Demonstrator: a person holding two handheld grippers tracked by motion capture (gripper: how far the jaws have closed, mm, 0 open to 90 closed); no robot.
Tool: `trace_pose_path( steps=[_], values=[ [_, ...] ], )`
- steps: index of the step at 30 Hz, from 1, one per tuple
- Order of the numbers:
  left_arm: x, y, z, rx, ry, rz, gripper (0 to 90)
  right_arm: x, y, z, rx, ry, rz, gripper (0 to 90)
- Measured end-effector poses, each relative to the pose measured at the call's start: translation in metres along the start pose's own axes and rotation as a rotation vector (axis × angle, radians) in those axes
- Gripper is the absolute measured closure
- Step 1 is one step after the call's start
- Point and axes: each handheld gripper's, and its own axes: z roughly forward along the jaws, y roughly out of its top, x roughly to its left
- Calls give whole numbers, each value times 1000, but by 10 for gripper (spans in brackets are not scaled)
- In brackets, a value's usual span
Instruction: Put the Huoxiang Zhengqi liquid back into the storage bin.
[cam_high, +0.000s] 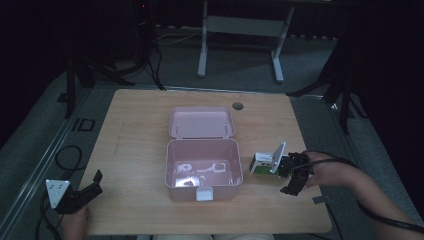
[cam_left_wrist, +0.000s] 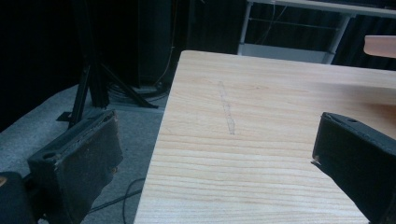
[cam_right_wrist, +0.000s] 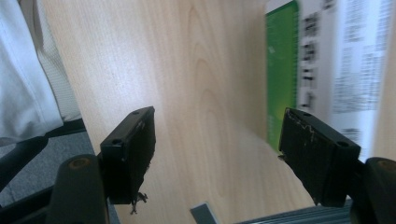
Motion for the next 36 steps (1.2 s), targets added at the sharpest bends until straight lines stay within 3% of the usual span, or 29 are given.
trace_pose_path(
  steps=[7,13,21,36],
  values=[
    [0,0,0,2,-3,0,16,-20,2,-18,-5,-49,11,319],
    [0,0,0,2,-5,0,16,-35,4,-18,24,-59,15,354],
    [0,0,1,7,-7,4,16,-55,6,-12,39,-66,11,377],
    [0,0,1,8,-9,5,16,-72,18,19,84,-29,-34,431]
  ],
)
